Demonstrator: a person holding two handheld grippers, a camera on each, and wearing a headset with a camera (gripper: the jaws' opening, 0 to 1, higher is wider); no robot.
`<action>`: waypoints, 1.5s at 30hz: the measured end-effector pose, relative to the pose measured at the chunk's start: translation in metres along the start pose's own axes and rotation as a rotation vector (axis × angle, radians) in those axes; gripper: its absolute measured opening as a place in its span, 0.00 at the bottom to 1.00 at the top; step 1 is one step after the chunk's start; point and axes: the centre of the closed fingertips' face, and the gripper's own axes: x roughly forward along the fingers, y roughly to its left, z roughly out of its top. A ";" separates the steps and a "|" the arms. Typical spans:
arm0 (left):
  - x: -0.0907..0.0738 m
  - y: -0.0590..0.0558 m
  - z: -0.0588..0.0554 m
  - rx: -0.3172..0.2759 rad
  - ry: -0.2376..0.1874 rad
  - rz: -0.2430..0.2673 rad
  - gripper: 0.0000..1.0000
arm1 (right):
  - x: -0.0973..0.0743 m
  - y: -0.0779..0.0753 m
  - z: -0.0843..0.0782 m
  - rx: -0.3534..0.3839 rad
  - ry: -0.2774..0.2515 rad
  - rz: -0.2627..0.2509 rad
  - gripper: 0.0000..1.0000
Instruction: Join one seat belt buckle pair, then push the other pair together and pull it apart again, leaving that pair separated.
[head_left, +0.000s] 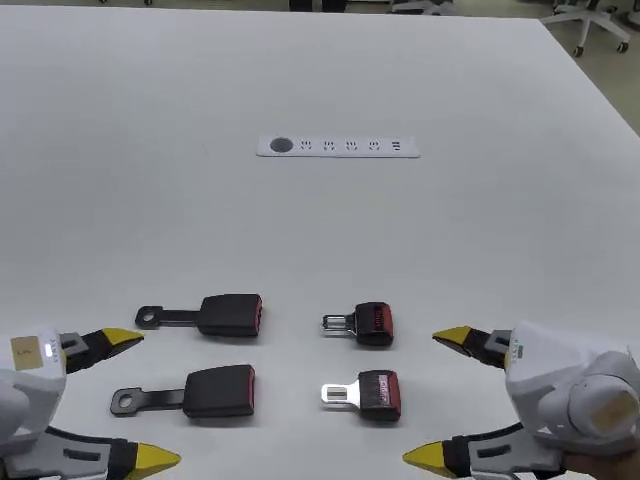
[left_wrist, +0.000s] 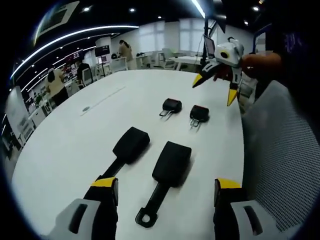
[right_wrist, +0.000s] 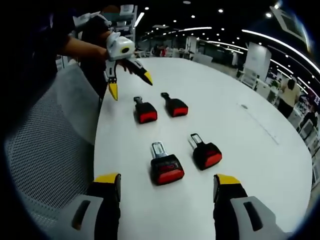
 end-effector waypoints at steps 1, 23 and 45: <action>0.002 0.000 0.000 0.007 0.008 -0.008 0.77 | 0.001 0.000 -0.001 -0.007 0.004 0.005 0.73; 0.046 -0.005 -0.022 0.194 0.215 -0.206 0.45 | 0.037 0.003 -0.018 -0.191 0.131 0.108 0.44; 0.058 -0.001 -0.031 0.312 0.288 -0.273 0.33 | 0.050 0.001 -0.025 -0.207 0.162 0.140 0.31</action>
